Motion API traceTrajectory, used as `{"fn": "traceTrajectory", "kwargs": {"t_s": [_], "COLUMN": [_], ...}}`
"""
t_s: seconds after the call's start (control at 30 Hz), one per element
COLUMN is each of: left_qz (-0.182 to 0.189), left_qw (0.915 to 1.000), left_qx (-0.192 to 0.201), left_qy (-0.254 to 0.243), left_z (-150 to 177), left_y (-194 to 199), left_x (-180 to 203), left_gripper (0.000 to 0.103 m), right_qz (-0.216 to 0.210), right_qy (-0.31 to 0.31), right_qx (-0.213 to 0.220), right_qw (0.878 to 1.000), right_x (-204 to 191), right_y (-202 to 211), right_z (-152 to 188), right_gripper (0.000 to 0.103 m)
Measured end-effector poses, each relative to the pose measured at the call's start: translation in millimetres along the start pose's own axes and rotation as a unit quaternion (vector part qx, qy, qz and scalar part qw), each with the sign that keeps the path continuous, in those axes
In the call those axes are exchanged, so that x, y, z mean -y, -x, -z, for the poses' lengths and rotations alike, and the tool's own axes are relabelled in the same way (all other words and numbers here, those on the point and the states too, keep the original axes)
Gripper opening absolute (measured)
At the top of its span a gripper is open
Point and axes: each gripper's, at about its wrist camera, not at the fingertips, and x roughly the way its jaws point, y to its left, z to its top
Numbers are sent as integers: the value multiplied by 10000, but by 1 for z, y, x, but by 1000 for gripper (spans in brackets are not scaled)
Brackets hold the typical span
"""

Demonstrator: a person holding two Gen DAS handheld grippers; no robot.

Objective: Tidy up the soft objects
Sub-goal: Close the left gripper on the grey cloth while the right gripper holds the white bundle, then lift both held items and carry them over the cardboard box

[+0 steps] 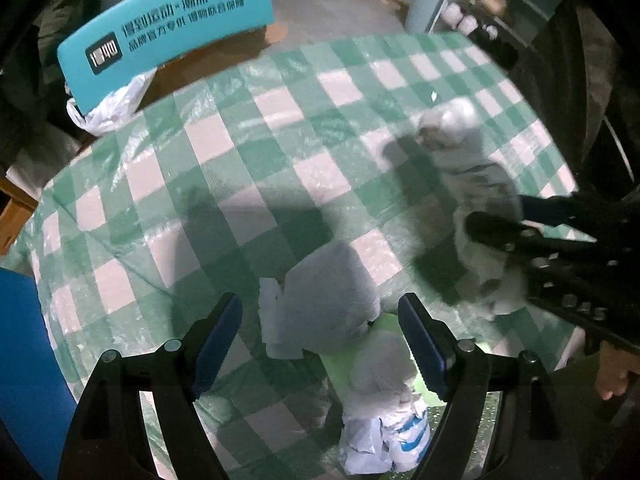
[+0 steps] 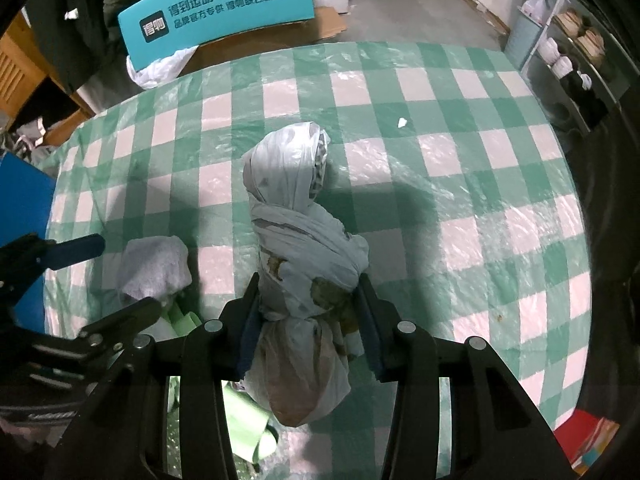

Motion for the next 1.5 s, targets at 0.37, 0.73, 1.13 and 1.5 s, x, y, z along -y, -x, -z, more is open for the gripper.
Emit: {"fn": "traceTrajectory", "kwargs": {"t_s": [0.37,0.73,1.13,1.5], "left_qz": [179,334,448,173], "left_qw": [9996,9988,9966,9964], "left_qx": [29,228,601,732], "left_qy": [201,268,351,382], "left_z": [3,1,1,17], "left_y": [-7,8,44,68], "left_x": [0,-7,-13,-25], "left_gripper": [60,28,23,23], "right_qz": [-12,-62,-122,-197], "right_qy": [17,93,264,502], "right_qx": [1,58,246,423], "right_qw": [10000,9999,9993,9976], "right_x": [2,-1,-14,-37], "right_y": [5,9,30,56], "right_z": [7,5,3,3], "right_gripper": [43,43,43,43]}}
